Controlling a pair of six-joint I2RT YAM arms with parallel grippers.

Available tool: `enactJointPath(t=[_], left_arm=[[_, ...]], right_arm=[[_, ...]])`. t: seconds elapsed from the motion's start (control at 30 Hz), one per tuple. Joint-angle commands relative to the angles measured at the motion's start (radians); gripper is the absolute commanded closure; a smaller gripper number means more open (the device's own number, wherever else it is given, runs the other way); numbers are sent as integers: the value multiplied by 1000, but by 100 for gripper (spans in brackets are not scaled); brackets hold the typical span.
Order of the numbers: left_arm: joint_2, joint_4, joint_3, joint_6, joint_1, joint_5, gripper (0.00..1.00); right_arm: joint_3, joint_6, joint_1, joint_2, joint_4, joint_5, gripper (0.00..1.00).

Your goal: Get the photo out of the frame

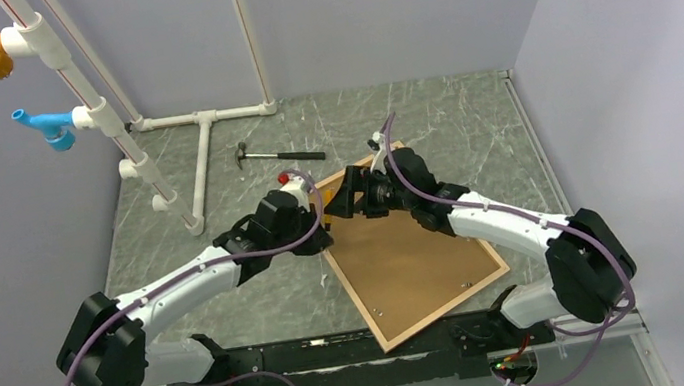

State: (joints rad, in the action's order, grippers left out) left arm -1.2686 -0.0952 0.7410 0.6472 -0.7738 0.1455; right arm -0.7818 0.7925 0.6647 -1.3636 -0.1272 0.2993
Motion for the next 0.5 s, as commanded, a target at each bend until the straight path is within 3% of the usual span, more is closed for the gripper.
enactJointPath(t=[0.0, 0.2, 0.33, 0.47], left_arm=[[40, -189, 26, -5, 24, -201, 100], [52, -327, 14, 0, 161, -254, 100], [-15, -424, 46, -36, 293, -280, 100], [-113, -394, 47, -85, 368, -314, 100]], right_arm=[[-116, -153, -5, 65, 215, -139, 4], [-126, -268, -29, 132, 340, -272, 0], [-119, -337, -22, 113, 403, -272, 0], [-83, -344, 34, 52, 403, -273, 0]])
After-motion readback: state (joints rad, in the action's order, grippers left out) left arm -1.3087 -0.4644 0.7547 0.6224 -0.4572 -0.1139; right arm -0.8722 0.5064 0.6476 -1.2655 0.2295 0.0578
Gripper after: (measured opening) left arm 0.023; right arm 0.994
